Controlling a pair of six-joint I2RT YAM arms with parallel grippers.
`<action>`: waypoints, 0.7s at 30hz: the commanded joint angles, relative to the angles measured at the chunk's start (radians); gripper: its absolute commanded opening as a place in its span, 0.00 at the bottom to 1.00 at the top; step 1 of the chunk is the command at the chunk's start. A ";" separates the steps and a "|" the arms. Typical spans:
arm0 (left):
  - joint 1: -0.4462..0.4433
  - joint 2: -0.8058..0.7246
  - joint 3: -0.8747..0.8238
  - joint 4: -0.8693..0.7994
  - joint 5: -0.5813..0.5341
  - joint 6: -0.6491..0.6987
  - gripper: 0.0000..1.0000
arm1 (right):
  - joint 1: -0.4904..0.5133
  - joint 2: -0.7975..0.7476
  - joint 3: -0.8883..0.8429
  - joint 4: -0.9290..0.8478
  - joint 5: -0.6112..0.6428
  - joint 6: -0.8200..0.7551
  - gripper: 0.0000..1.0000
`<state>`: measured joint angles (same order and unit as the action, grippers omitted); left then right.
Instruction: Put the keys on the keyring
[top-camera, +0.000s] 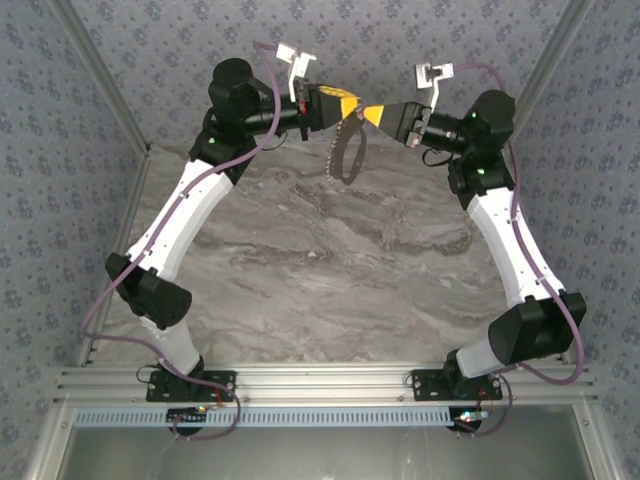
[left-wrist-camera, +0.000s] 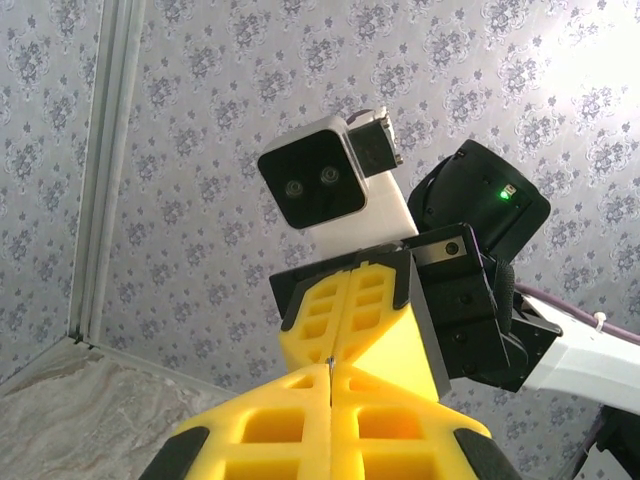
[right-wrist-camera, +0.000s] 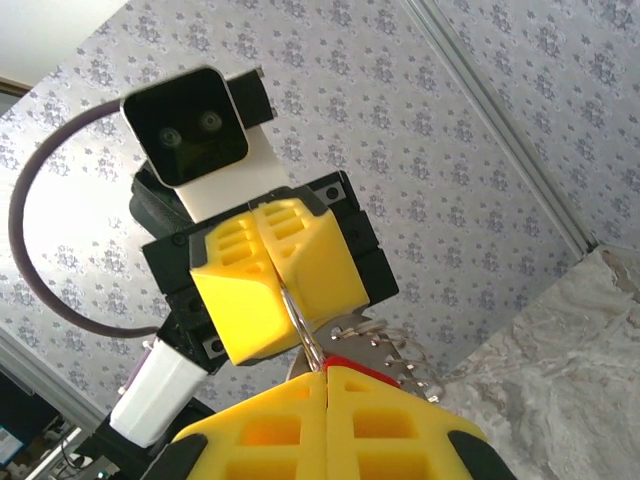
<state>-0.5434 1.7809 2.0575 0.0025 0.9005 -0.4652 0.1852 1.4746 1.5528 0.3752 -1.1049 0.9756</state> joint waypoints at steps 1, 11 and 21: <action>-0.001 -0.037 0.003 0.040 -0.002 -0.007 0.00 | -0.006 0.000 -0.002 0.108 -0.021 0.062 0.00; -0.001 -0.048 -0.014 0.065 -0.020 -0.012 0.00 | 0.018 -0.007 -0.058 0.110 -0.003 0.053 0.00; 0.000 -0.049 -0.015 0.075 -0.021 -0.015 0.00 | 0.019 -0.036 -0.084 -0.006 -0.008 -0.031 0.21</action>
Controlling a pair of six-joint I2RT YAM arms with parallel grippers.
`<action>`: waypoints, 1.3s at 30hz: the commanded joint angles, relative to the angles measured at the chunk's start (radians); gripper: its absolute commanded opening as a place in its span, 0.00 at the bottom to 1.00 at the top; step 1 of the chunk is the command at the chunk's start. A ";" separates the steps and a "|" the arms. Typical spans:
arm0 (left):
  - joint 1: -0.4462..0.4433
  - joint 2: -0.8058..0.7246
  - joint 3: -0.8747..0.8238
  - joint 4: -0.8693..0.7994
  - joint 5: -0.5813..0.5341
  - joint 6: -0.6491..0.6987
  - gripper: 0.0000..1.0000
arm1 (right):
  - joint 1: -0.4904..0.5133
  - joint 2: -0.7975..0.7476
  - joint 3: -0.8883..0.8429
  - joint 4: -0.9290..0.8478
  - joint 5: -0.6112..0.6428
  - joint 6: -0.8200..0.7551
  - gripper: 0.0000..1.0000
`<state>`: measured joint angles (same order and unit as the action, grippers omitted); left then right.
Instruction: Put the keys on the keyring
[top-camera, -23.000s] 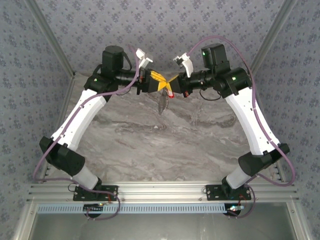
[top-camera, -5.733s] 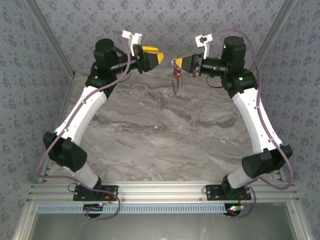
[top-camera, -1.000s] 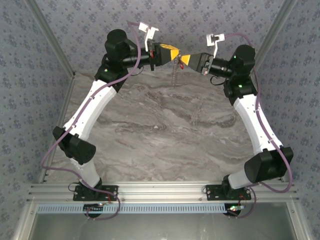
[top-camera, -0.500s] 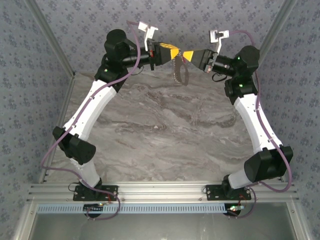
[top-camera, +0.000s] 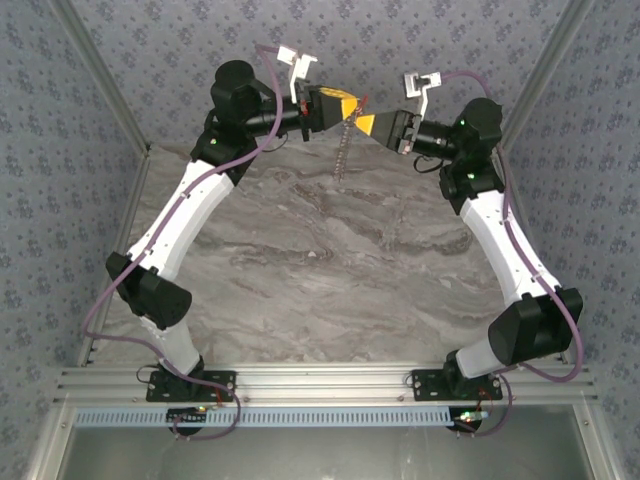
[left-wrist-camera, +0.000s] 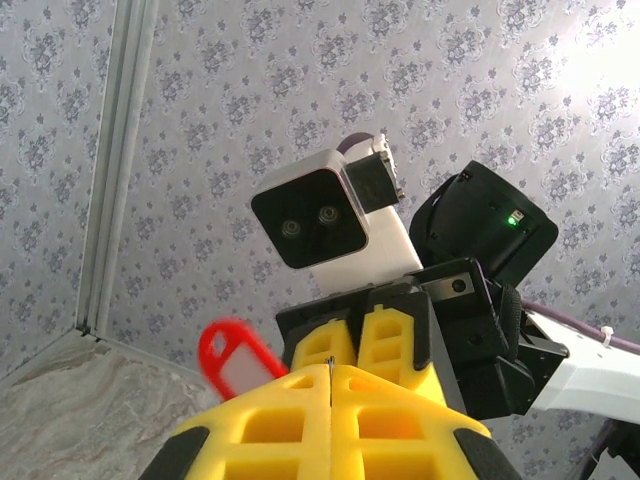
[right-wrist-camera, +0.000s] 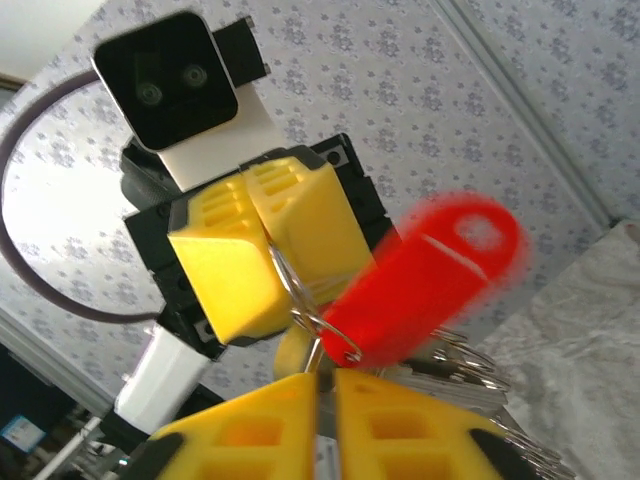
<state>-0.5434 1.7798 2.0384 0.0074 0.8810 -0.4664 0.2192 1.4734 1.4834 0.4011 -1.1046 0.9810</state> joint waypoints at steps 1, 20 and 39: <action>0.000 -0.048 0.005 0.072 0.000 -0.014 0.00 | -0.031 -0.045 -0.020 -0.037 -0.008 -0.041 0.25; 0.000 -0.045 0.014 0.114 0.028 -0.056 0.00 | -0.064 -0.039 0.046 0.034 0.042 0.004 0.57; 0.000 -0.058 0.005 0.127 0.023 -0.061 0.00 | 0.025 -0.016 0.098 -0.153 0.084 -0.161 0.59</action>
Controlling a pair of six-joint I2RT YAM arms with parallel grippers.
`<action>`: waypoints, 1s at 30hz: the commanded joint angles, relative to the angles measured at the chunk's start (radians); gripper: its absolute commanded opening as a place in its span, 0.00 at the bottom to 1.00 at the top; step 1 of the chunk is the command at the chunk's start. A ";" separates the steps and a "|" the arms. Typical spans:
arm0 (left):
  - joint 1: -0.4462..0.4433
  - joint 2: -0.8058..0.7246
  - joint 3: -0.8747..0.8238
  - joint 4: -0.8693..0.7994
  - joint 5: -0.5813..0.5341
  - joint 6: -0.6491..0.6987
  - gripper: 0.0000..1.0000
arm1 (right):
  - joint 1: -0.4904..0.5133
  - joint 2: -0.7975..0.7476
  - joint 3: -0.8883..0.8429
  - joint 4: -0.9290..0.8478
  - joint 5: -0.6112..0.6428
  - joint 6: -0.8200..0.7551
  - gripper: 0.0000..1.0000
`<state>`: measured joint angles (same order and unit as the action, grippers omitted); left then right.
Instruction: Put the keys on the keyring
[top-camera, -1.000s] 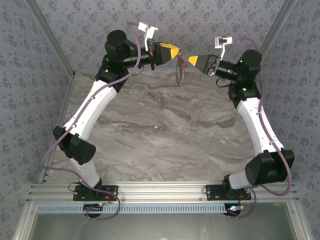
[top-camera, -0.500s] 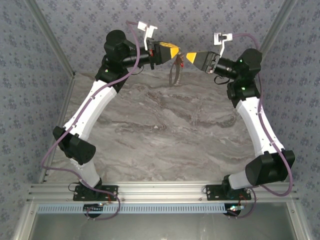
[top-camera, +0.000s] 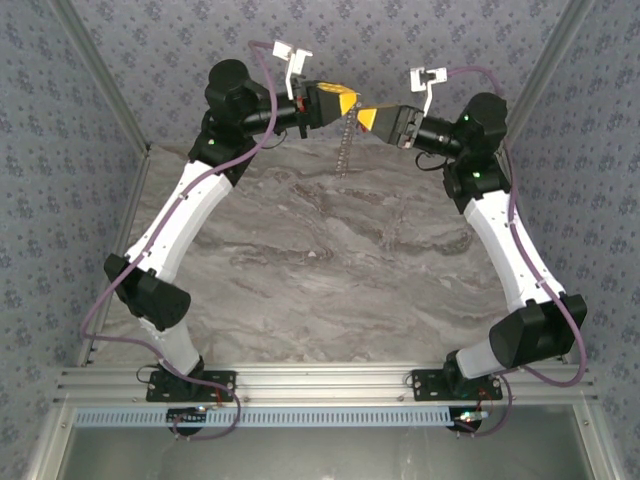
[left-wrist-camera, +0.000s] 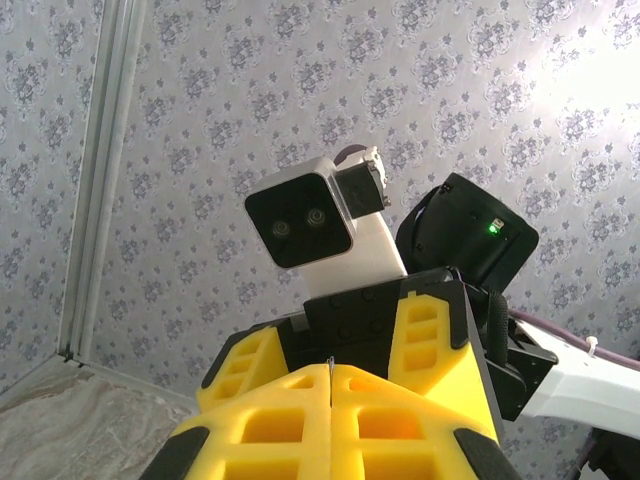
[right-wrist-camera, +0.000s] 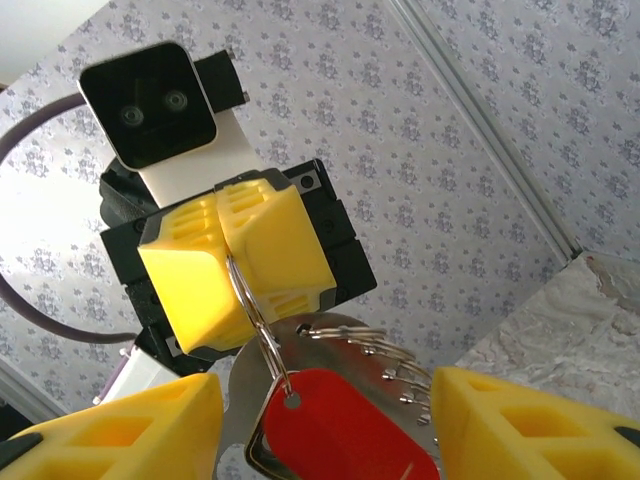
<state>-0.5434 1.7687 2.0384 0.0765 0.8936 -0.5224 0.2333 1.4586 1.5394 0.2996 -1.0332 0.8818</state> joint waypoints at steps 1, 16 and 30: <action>-0.001 -0.048 0.005 0.058 0.009 -0.004 0.00 | 0.014 -0.003 0.046 -0.070 0.016 -0.078 0.59; 0.000 -0.049 0.000 0.061 -0.004 0.002 0.00 | 0.024 -0.041 0.037 -0.213 0.024 -0.180 0.34; 0.000 -0.049 -0.007 0.083 -0.005 -0.009 0.00 | 0.049 -0.013 0.072 -0.221 -0.002 -0.185 0.00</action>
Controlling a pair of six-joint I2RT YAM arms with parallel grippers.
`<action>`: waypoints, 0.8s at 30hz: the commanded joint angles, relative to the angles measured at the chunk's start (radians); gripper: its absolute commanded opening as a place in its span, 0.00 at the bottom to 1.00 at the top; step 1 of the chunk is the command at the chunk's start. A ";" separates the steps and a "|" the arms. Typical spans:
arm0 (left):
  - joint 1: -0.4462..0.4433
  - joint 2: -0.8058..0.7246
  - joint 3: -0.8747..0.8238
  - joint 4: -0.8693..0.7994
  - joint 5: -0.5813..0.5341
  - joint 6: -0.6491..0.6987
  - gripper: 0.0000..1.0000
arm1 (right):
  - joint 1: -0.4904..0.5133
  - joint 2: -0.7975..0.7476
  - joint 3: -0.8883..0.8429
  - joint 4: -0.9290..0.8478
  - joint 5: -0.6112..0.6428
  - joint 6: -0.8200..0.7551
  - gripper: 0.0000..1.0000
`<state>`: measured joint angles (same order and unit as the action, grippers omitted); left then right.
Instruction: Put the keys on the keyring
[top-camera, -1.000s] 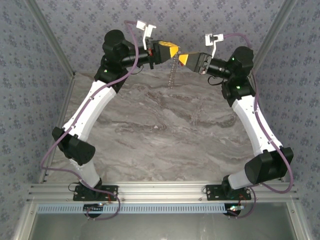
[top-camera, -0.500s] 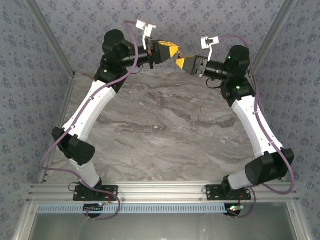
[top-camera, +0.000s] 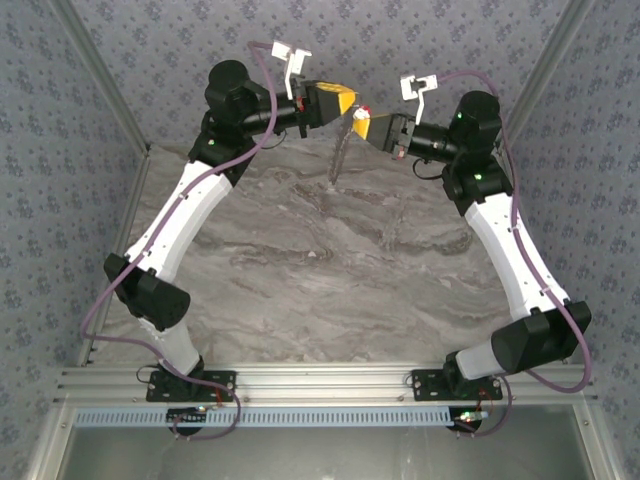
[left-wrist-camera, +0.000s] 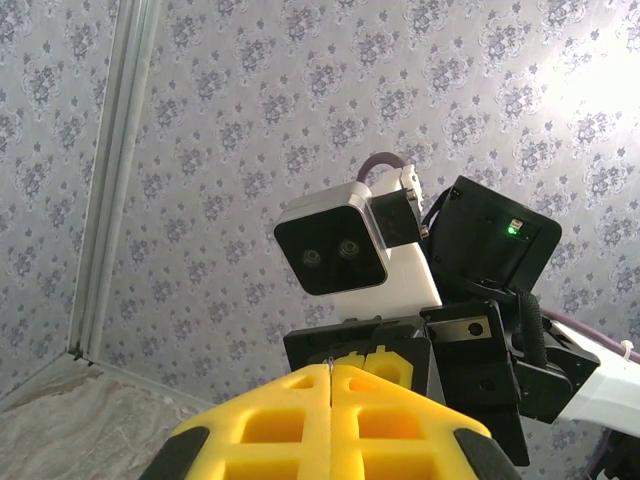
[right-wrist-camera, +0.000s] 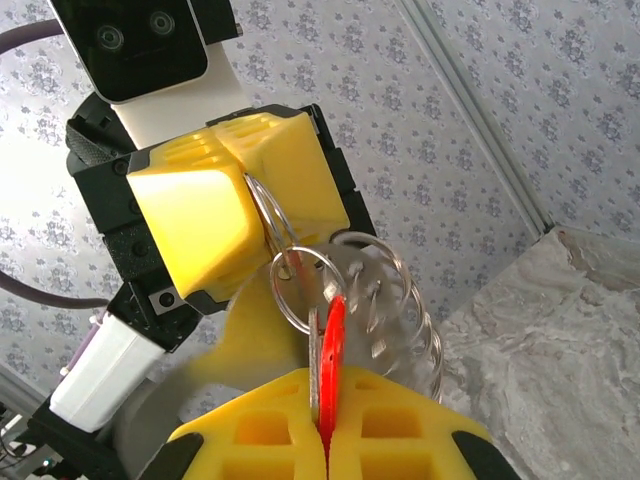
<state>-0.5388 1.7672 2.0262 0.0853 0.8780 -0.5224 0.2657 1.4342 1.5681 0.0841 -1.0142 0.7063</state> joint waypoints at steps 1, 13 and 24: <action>-0.003 -0.048 0.005 0.074 0.010 -0.010 0.00 | 0.023 0.015 0.047 -0.006 -0.023 -0.010 0.00; -0.004 -0.051 -0.014 0.094 0.009 -0.019 0.00 | 0.075 0.072 0.114 -0.040 -0.048 -0.025 0.00; -0.005 -0.052 -0.021 0.106 -0.005 -0.025 0.00 | 0.020 0.025 0.057 -0.084 -0.042 -0.041 0.41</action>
<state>-0.5369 1.7611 2.0056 0.1272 0.8742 -0.5369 0.3130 1.5024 1.6466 0.0124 -1.0374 0.6781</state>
